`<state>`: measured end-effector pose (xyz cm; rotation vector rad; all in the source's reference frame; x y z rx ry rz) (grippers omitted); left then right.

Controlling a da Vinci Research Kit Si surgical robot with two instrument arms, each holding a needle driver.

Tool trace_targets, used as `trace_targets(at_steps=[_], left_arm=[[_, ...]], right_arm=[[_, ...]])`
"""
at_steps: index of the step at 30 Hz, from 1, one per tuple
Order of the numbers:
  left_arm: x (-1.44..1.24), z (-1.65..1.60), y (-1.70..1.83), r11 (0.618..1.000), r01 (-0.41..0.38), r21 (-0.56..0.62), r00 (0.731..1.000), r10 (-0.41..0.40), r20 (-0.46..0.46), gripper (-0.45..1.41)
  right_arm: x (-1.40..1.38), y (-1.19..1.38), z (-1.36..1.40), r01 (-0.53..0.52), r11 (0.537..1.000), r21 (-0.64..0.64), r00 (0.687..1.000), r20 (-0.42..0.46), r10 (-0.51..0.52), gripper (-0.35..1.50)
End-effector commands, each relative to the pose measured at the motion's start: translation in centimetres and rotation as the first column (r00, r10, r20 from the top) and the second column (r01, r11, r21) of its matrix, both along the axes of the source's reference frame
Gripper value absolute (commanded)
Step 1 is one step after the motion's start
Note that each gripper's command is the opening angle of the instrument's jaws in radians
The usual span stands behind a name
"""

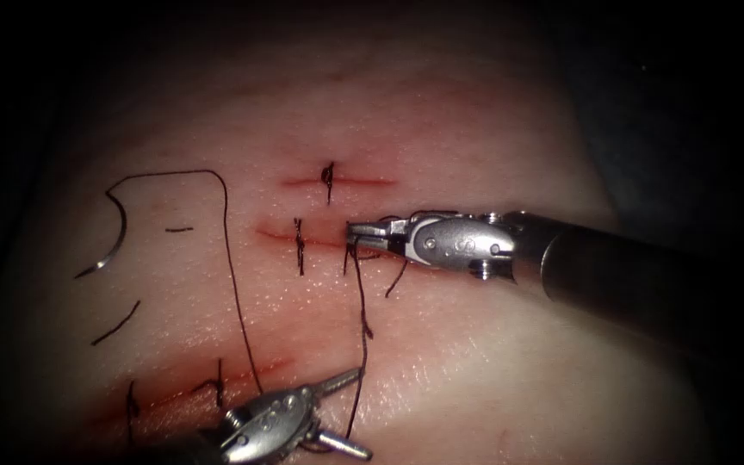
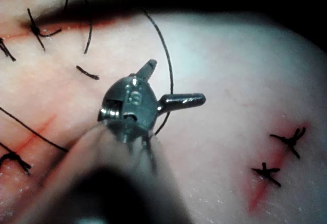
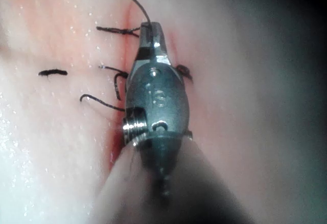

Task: Wound Closure
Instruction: Use the right gripper to hand over more suture to the left gripper.

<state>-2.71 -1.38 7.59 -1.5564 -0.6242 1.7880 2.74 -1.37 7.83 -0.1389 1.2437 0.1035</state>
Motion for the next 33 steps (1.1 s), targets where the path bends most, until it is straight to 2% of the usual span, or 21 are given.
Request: trace_targets(at_steps=[1, 2, 3, 5, 7, 13, 21, 22, 23, 24, 25, 26, 28, 30, 33], left_arm=[[-0.06, 0.07, -0.02, 1.0, -0.02, -0.003, 1.0, 0.02, 0.011, -0.03], [-0.06, 0.07, -0.03, 0.999, -0.035, 0.003, 0.999, 0.035, 0.018, -0.4], [-0.05, 0.08, -0.05, 0.998, -0.061, -0.014, 0.998, 0.061, 0.021, -0.45], [-0.01, 0.09, -0.07, 0.99, -0.127, -0.062, 0.991, 0.129, 0.034, -0.45], [0.07, 0.09, -0.06, 0.985, -0.156, -0.077, 0.985, 0.161, 0.058, -0.45], [0.29, 0.11, 0.03, 0.981, -0.128, -0.146, 0.992, 0.125, -0.034, -0.45], [0.66, 0.03, 0.44, 0.95, -0.078, -0.301, 0.988, 0.033, -0.151, -0.45], [0.78, 0.01, 0.58, 0.938, -0.064, -0.34, 0.98, -0.005, -0.198, -0.45], [0.83, 0.01, 0.63, 0.934, -0.059, -0.352, 0.979, -0.015, -0.204, -0.45], [0.93, 0.0, 0.74, 0.928, -0.043, -0.37, 0.975, -0.041, -0.217, -0.45], [1.0, 0.02, 0.81, 0.922, -0.041, -0.385, 0.971, -0.054, -0.232, -0.45], [1.03, 0.03, 0.85, 0.919, -0.043, -0.392, 0.969, -0.057, -0.239, -0.45], [1.13, 0.07, 0.94, 0.9, -0.061, -0.432, 0.959, -0.067, -0.274, -0.45], [1.27, 0.1, 1.03, 0.875, -0.089, -0.475, 0.938, -0.088, -0.337, -0.45], [1.39, 0.1, 1.1, 0.845, -0.124, -0.52, 0.916, -0.104, -0.387, -0.45]], right_arm=[[0.08, 0.05, 0.04, -0.002, 1.0, 0.003, 1.0, -0.004, 0.002, -0.35], [0.08, 0.05, 0.04, -0.001, 1.0, 0.003, 1.0, -0.004, 0.002, -0.35], [0.08, 0.05, 0.04, -0.001, 1.0, 0.003, 1.0, -0.004, 0.001, -0.35], [0.07, 0.05, 0.04, -0.001, 1.0, 0.003, 1.0, -0.004, 0.001, -0.35], [0.07, 0.05, 0.03, 0.0, 1.0, 0.003, 1.0, -0.005, 0.0, -0.35], [0.01, 0.02, 0.01, 0.003, 1.0, 0.009, 1.0, -0.009, -0.003, -0.35], [-0.19, -0.18, -0.15, 0.011, 1.0, 0.021, 0.999, -0.035, -0.01, -0.35], [-0.23, -0.26, -0.21, 0.0, 1.0, 0.031, 0.998, -0.057, 0.001, -0.23], [-0.26, -0.29, -0.24, -0.003, 0.999, 0.033, 0.998, -0.066, 0.005, -0.2], [-0.31, -0.38, -0.29, -0.002, 0.999, 0.052, 0.997, -0.072, 0.006, -0.01], [-0.33, -0.43, -0.34, -0.016, 0.995, 0.094, 0.996, -0.087, 0.025, 0.59], [-0.35, -0.45, -0.37, -0.03, 0.994, 0.108, 0.994, -0.105, 0.042, 0.93], [-0.43, -0.46, -0.48, -0.074, 0.987, 0.141, 0.989, -0.119, 0.091, 1.35], [-0.58, -0.46, -0.63, -0.085, 0.98, 0.18, 0.983, -0.145, 0.112, 1.43], [-0.75, -0.4, -0.81, -0.075, 0.975, 0.207, 0.982, -0.155, 0.109, 1.45]])
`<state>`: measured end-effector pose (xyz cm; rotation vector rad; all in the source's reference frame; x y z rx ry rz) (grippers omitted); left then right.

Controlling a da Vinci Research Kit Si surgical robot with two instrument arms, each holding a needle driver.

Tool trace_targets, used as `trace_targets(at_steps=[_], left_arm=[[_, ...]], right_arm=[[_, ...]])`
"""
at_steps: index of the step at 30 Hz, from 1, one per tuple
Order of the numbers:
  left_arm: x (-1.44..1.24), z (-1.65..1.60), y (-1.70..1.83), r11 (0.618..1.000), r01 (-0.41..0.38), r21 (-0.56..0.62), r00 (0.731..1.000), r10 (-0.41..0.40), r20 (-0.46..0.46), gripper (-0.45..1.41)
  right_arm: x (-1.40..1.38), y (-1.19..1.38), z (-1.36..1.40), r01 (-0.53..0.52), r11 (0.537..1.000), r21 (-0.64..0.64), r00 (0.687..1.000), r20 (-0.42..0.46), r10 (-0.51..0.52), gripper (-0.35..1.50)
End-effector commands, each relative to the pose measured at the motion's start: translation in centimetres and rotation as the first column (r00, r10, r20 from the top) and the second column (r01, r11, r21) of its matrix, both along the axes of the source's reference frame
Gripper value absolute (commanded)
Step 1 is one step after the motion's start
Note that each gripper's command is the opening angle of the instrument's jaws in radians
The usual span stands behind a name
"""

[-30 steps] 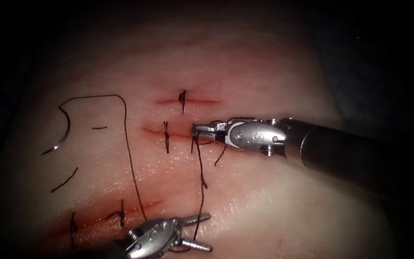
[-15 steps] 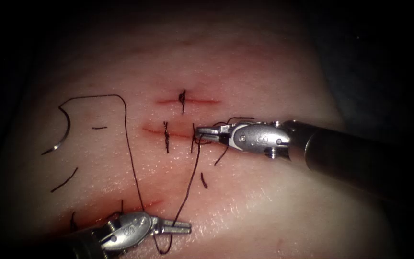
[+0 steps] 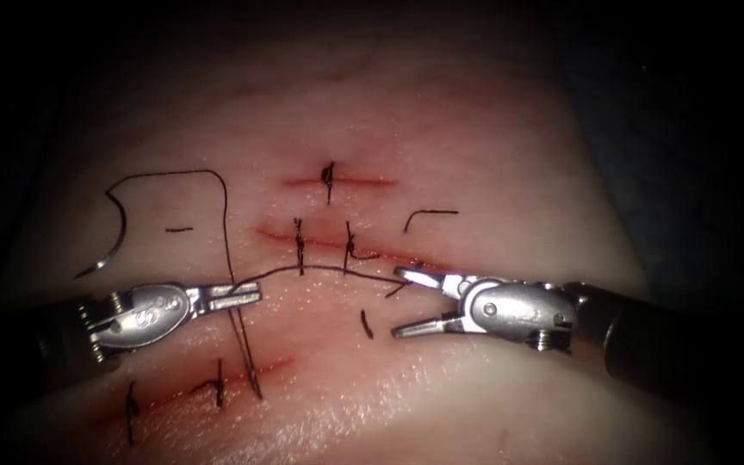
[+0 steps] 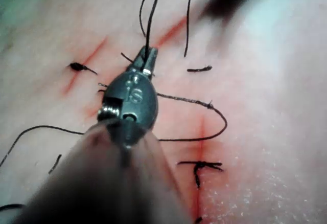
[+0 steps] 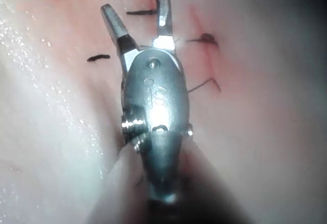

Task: Wound Closure
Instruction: Use the right gripper to hand over more suture to the left gripper, then wrap the suture two times around the right gripper counter-clockwise.

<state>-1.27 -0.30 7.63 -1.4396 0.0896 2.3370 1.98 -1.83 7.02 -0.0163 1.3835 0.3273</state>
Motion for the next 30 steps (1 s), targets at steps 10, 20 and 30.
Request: trace_targets(at_steps=[10, 20, 30], left_arm=[[0.0, -0.11, 0.25, 0.982, -0.047, -0.183, 0.995, 0.029, -0.095, -0.45], [-0.03, -0.12, 0.53, 0.96, -0.097, -0.263, 0.993, 0.078, -0.085, -0.45], [-0.11, 0.04, 0.89, 0.963, -0.1, -0.249, 0.994, 0.088, -0.059, -0.45]], right_arm=[[-0.02, 1.09, -0.39, 0.06, 0.998, -0.005, 0.991, -0.12, -0.06, -0.35], [0.56, 1.72, 0.7, 0.083, 0.996, -0.042, 0.991, -0.099, -0.086, -0.35], [1.0, 1.38, 1.05, 0.171, 0.984, -0.046, 0.971, -0.16, -0.176, -0.35]])
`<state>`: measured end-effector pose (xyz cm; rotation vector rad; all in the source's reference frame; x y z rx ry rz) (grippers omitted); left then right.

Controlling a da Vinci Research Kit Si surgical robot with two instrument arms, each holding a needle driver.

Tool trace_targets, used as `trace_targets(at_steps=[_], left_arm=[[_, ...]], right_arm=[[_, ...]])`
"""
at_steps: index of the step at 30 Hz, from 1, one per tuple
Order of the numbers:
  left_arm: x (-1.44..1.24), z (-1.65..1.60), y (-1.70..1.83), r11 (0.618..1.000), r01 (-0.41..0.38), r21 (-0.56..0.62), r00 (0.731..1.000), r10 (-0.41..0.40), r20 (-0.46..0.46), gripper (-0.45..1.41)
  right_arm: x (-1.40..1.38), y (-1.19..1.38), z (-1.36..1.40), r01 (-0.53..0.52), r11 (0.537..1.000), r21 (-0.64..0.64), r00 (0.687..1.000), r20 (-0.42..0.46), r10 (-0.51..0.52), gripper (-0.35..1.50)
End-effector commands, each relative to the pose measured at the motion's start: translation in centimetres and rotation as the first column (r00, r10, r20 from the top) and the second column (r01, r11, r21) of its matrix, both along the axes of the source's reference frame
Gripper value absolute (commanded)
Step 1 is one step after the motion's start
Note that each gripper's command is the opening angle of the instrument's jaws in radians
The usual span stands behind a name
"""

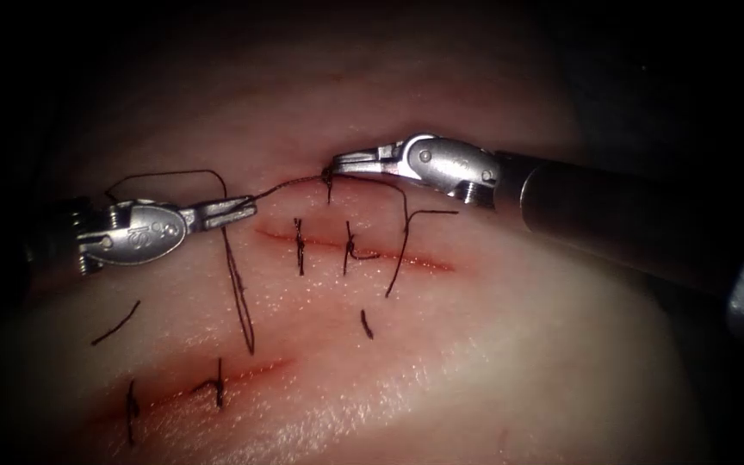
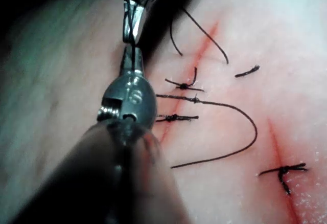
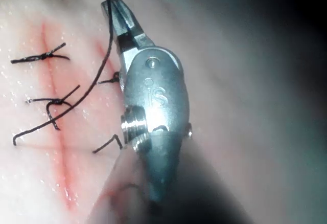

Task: Wound Closure
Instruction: Wrap the suture two times around the right gripper counter-clockwise.

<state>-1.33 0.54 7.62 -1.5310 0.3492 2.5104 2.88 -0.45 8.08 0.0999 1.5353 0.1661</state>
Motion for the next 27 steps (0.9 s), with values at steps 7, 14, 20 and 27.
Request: trace_targets(at_steps=[7, 14, 20, 27], left_arm=[[-0.2, 0.61, 0.28, 1.0, 0.017, -0.008, 0.999, -0.018, -0.042, -0.45], [-0.54, 0.98, 0.22, 1.0, 0.027, 0.008, 0.997, -0.026, -0.07, -0.45], [-0.82, 1.15, 0.25, 0.999, 0.035, 0.031, 0.998, -0.034, -0.048, -0.45], [-1.09, 1.25, 0.31, 0.995, 0.066, 0.076, 0.998, -0.065, -0.015, -0.45]], right_arm=[[0.07, -0.11, -0.33, 0.022, 0.999, 0.035, 0.996, -0.09, -0.018, -0.35], [0.07, -0.16, -0.4, -0.031, 0.99, 0.139, 0.981, -0.186, 0.057, -0.35], [0.11, -0.33, -0.43, -0.026, 0.979, 0.201, 0.967, -0.242, 0.075, -0.35], [0.17, -0.5, -0.48, 0.016, 0.967, 0.255, 0.958, -0.28, 0.058, -0.35]])
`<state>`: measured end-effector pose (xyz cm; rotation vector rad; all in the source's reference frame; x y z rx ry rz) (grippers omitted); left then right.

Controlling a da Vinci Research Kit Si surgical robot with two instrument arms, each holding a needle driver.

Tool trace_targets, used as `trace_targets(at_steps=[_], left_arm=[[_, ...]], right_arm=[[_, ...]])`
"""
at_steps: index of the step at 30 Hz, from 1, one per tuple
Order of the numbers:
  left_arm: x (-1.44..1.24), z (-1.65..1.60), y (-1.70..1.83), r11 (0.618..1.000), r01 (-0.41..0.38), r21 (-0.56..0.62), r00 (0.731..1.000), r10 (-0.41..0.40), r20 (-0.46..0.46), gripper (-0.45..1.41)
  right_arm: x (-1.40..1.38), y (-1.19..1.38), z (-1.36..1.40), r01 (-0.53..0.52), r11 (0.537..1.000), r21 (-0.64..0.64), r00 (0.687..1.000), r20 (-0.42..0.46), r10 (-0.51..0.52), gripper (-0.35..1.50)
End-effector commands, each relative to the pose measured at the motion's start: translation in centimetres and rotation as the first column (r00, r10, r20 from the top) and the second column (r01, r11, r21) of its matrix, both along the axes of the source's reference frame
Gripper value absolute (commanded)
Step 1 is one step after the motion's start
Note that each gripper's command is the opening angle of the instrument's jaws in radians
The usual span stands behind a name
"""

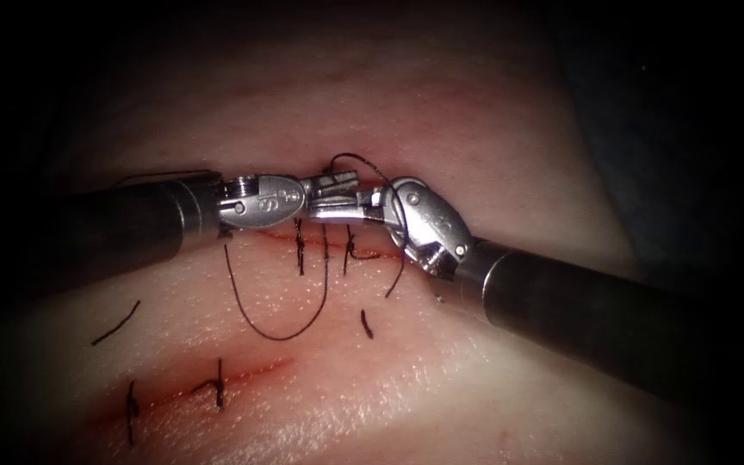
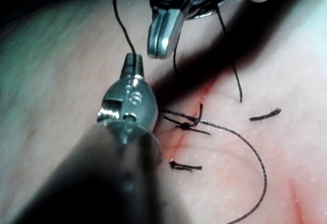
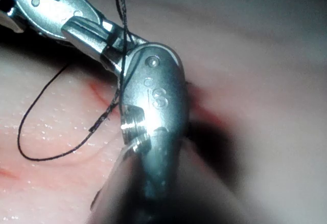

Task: Wound Closure
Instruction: Wrap the suture two times around the right gripper counter-clockwise.

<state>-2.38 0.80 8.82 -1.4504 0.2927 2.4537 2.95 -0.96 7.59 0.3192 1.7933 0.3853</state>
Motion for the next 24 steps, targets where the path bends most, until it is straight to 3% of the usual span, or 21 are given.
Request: trace_targets(at_steps=[1, 8, 14, 15, 16, 17, 18, 20, 24], left_arm=[[-0.05, 0.06, 0.08, 1.0, 0.002, 0.003, 1.0, -0.002, 0.005, -0.45], [-0.18, 0.13, 0.32, 1.0, 0.022, 0.018, 1.0, -0.022, -0.004, -0.45], [-0.41, 0.35, 0.1, 1.0, 0.008, 0.006, 0.999, -0.007, -0.039, -0.45], [-0.44, 0.41, 0.02, 1.0, 0.002, -0.001, 0.999, -0.002, -0.048, -0.45], [-0.44, 0.42, -0.01, 1.0, 0.001, -0.003, 0.999, -0.001, -0.051, -0.45], [-0.45, 0.44, -0.05, 1.0, -0.003, -0.004, 0.998, 0.003, -0.057, -0.45], [-0.46, 0.44, -0.08, 1.0, -0.004, -0.005, 0.998, 0.004, -0.06, -0.45], [-0.49, 0.46, -0.14, 1.0, -0.001, -0.012, 0.998, 0.001, -0.066, -0.45], [-0.52, 0.46, -0.29, 1.0, -0.002, -0.027, 0.997, 0.0, -0.083, -0.45]], right_arm=[[0.1, -0.01, 0.0, 0.011, 1.0, 0.003, 1.0, -0.012, -0.011, -0.35], [0.17, -0.08, -0.1, 0.041, 0.999, 0.013, 0.998, -0.05, -0.04, -0.35], [0.19, 0.06, -0.21, -0.002, 0.999, 0.038, 0.996, -0.094, 0.006, -0.35], [0.18, 0.11, -0.23, -0.038, 0.998, 0.057, 0.997, -0.065, 0.041, 0.07], [0.17, 0.13, -0.23, -0.051, 0.997, 0.064, 0.997, -0.057, 0.055, 0.36], [0.18, 0.17, -0.23, -0.071, 0.995, 0.074, 0.996, -0.043, 0.074, 0.83], [0.18, 0.2, -0.23, -0.095, 0.992, 0.084, 0.995, -0.027, 0.098, 1.08], [0.18, 0.3, -0.22, -0.15, 0.982, 0.112, 0.989, 0.009, 0.15, 1.35], [0.14, 0.43, -0.19, -0.231, 0.963, 0.136, 0.973, 0.031, 0.229, 1.38]])
